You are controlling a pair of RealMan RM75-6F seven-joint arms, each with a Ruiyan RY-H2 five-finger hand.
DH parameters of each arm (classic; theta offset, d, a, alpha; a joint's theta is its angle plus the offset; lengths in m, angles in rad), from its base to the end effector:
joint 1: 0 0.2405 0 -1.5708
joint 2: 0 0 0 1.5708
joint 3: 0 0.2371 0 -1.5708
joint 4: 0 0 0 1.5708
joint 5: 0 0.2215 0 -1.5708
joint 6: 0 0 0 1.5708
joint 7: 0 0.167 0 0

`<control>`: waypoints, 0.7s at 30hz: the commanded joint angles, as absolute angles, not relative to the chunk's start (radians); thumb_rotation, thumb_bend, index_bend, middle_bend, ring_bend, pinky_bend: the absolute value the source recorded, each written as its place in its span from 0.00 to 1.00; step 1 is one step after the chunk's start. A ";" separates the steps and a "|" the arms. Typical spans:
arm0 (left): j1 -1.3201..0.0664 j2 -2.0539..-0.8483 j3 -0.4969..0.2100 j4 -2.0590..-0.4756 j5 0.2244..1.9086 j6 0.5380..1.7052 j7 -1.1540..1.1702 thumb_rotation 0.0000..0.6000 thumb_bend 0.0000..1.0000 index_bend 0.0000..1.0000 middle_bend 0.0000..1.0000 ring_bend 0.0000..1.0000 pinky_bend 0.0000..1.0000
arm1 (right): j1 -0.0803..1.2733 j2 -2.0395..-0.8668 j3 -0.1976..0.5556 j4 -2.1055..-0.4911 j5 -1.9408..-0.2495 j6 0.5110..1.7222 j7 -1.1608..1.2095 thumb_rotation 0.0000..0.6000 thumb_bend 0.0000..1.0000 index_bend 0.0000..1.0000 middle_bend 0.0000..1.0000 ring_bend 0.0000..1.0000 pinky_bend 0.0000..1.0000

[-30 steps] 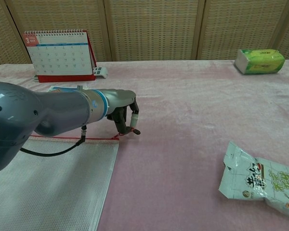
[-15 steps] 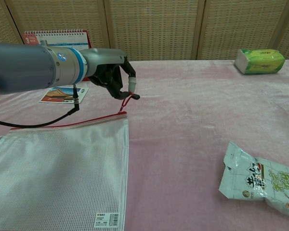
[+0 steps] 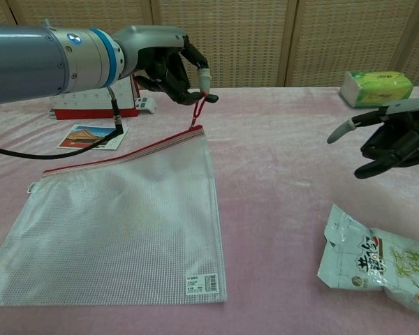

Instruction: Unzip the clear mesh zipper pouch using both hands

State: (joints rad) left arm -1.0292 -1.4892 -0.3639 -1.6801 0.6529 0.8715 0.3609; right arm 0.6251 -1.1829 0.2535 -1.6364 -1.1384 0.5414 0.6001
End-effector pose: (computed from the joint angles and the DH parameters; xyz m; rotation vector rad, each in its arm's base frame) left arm -0.0021 0.3776 -0.0222 -1.8483 -1.2809 -1.1191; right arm -0.1918 -0.3449 0.0247 1.4661 -1.9694 1.0135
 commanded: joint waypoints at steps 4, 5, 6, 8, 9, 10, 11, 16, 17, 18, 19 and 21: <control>-1.045 -1.505 -0.366 -1.655 0.668 0.873 0.328 1.00 0.76 0.79 0.99 0.89 1.00 | 0.738 -1.246 0.305 -1.645 -0.997 0.441 0.619 1.00 0.06 0.31 0.93 0.96 1.00; -1.047 -1.509 -0.367 -1.649 0.671 0.875 0.322 1.00 0.76 0.79 0.99 0.89 1.00 | 0.751 -1.254 0.309 -1.648 -0.977 0.439 0.613 1.00 0.06 0.31 0.93 0.96 1.00; -1.049 -1.513 -0.369 -1.645 0.676 0.878 0.316 1.00 0.76 0.79 0.99 0.89 1.00 | 0.762 -1.262 0.312 -1.649 -0.963 0.441 0.608 1.00 0.06 0.31 0.93 0.96 1.00; -1.051 -1.521 -0.371 -1.635 0.689 0.883 0.301 1.00 0.76 0.79 0.99 0.89 1.00 | 0.784 -1.282 0.311 -1.644 -0.924 0.452 0.590 1.00 0.06 0.31 0.93 0.96 1.00; -1.052 -1.523 -0.373 -1.633 0.694 0.883 0.292 1.00 0.76 0.79 0.99 0.89 1.00 | 0.794 -1.291 0.309 -1.639 -0.906 0.457 0.581 1.00 0.06 0.31 0.93 0.96 1.00; -1.052 -1.525 -0.375 -1.631 0.699 0.883 0.284 1.00 0.77 0.79 0.99 0.89 1.00 | 0.803 -1.299 0.305 -1.634 -0.887 0.462 0.572 1.00 0.06 0.31 0.93 0.96 1.00; -1.053 -1.528 -0.378 -1.627 0.710 0.886 0.274 1.00 0.77 0.79 0.99 0.89 1.00 | 0.816 -1.311 0.301 -1.625 -0.860 0.468 0.559 1.00 0.06 0.32 0.93 0.96 1.00; -1.062 -1.534 -0.385 -1.627 0.712 0.880 0.250 1.00 0.78 0.79 0.99 0.89 1.00 | 0.857 -1.351 0.284 -1.608 -0.755 0.502 0.516 1.00 0.06 0.33 0.94 0.96 1.00; -1.063 -1.534 -0.384 -1.627 0.711 0.881 0.250 1.00 0.78 0.79 0.99 0.89 1.00 | 0.860 -1.353 0.284 -1.607 -0.746 0.505 0.512 1.00 0.06 0.33 0.94 0.96 1.00; -1.065 -1.534 -0.384 -1.628 0.709 0.881 0.251 1.00 0.78 0.79 0.99 0.89 1.00 | 0.863 -1.357 0.285 -1.606 -0.731 0.512 0.510 1.00 0.06 0.33 0.94 0.96 1.00; -1.067 -1.535 -0.382 -1.630 0.706 0.881 0.251 1.00 0.78 0.79 0.99 0.89 1.00 | 0.865 -1.361 0.288 -1.606 -0.716 0.519 0.510 1.00 0.06 0.34 0.94 0.96 1.00; -1.070 -1.539 -0.379 -1.631 0.704 0.882 0.250 1.00 0.78 0.79 0.99 0.89 1.00 | 0.868 -1.369 0.303 -1.607 -0.682 0.529 0.519 1.00 0.06 0.35 0.94 0.96 1.00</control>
